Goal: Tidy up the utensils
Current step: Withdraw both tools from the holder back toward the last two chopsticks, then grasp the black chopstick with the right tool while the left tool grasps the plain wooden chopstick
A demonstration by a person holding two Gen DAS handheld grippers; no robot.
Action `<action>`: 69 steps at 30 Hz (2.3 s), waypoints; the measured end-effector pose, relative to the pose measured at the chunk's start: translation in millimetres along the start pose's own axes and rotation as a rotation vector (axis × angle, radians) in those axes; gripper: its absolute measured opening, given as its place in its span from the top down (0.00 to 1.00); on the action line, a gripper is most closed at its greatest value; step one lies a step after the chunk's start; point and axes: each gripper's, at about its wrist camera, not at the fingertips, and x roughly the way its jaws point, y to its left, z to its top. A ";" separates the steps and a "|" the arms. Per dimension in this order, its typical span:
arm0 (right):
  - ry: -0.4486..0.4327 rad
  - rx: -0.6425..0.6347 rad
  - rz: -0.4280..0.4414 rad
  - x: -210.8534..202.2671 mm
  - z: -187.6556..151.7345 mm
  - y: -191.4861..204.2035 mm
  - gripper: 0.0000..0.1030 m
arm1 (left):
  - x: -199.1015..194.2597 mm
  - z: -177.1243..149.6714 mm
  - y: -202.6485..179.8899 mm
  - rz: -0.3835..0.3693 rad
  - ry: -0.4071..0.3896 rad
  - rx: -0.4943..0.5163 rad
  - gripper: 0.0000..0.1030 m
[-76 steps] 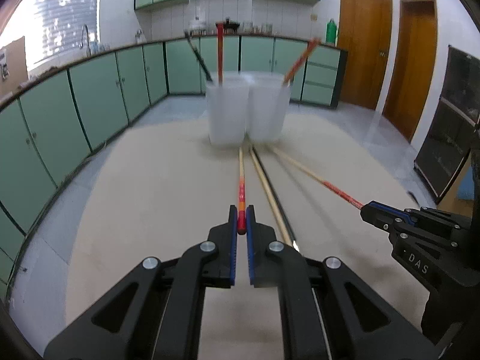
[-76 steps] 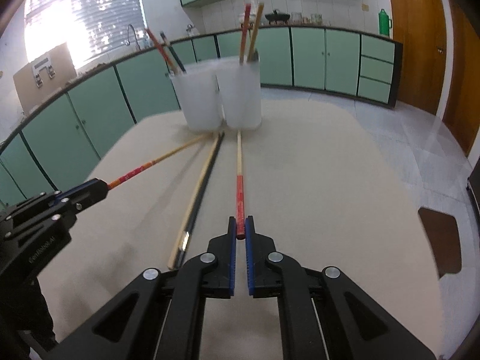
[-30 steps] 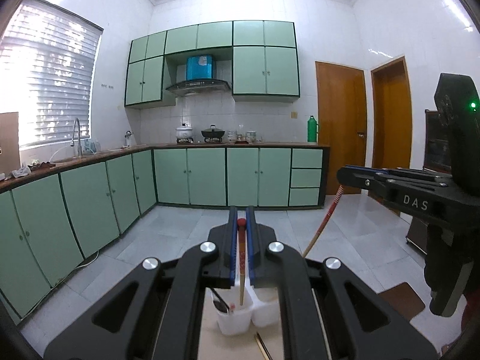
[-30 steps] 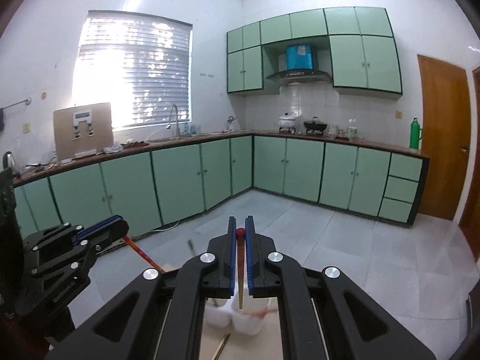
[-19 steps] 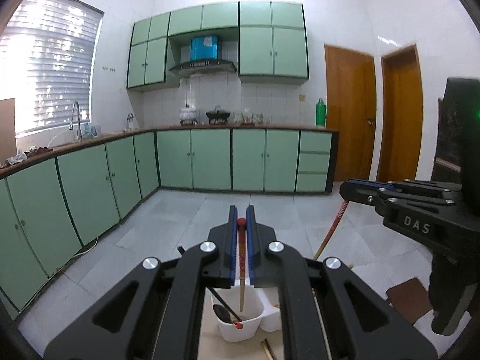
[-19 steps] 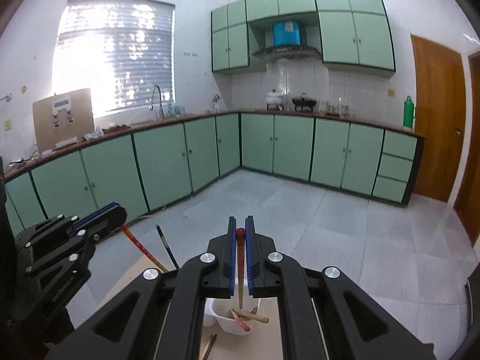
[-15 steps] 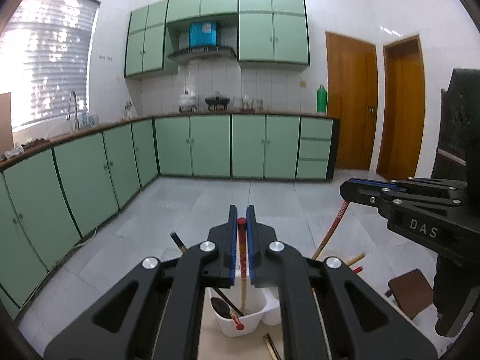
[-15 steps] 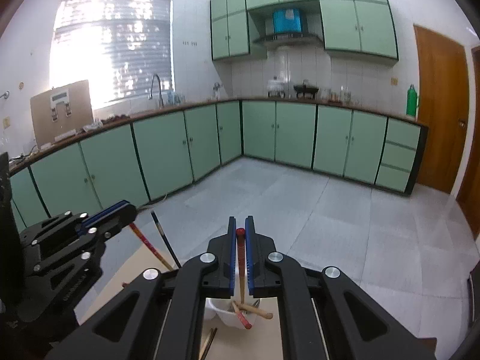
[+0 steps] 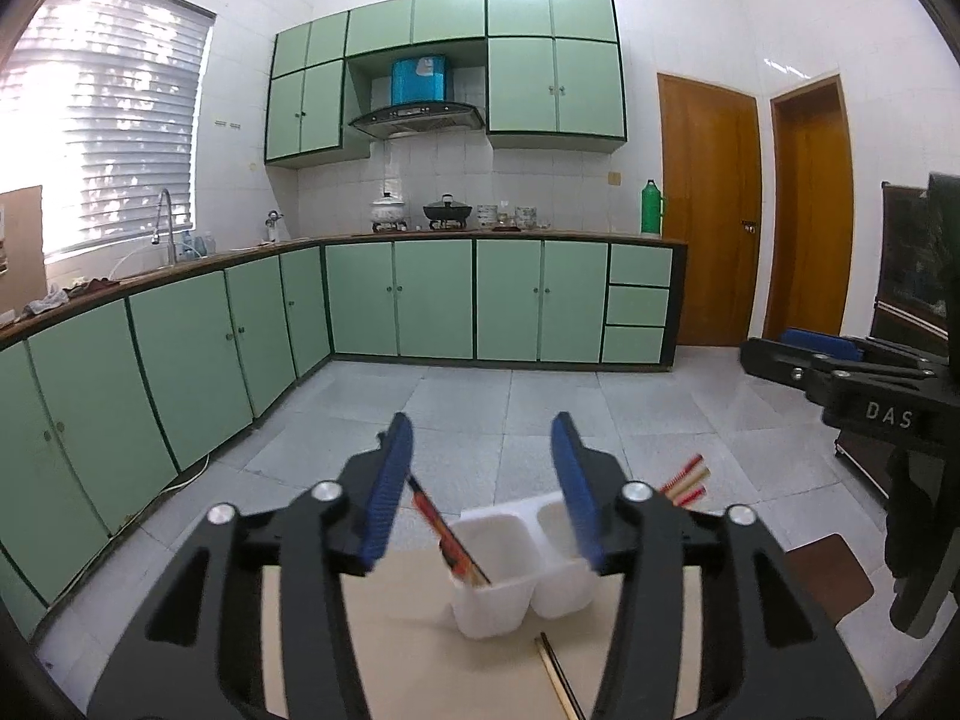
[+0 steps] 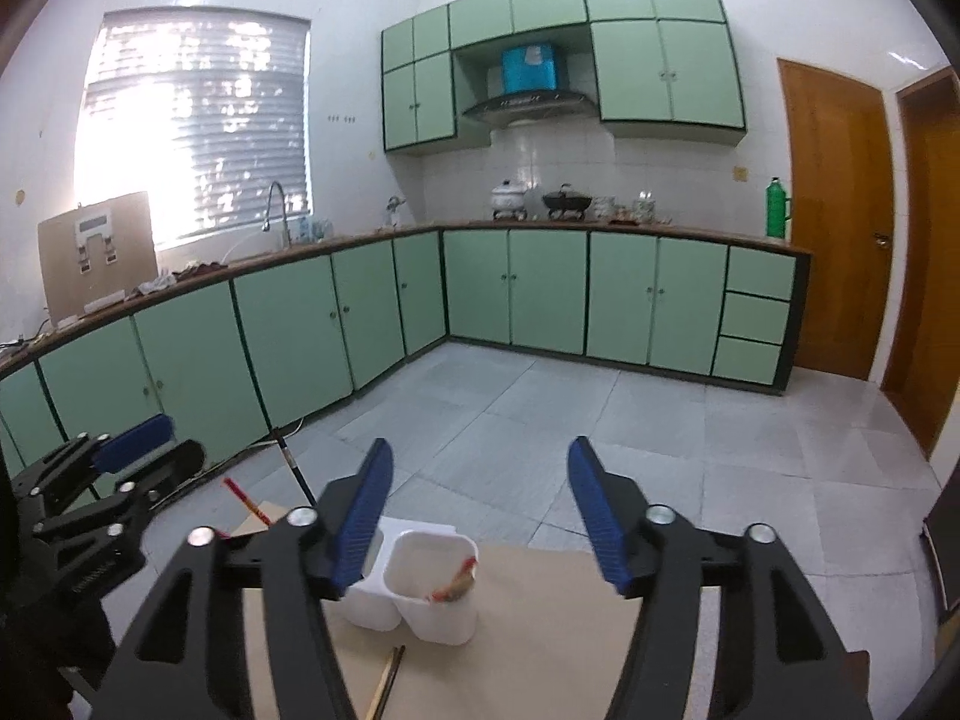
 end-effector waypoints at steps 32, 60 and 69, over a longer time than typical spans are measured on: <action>0.363 0.083 -0.050 -34.0 -249.9 34.9 0.06 | -38.2 -231.5 13.9 0.073 0.516 -0.105 0.24; 0.503 -0.013 -0.005 -24.7 -272.5 71.3 0.38 | -39.5 -249.5 6.1 0.098 0.608 -0.118 0.19; 0.513 -0.035 0.056 -25.2 -275.0 84.3 0.52 | -38.9 -249.0 8.4 0.102 0.602 -0.136 0.19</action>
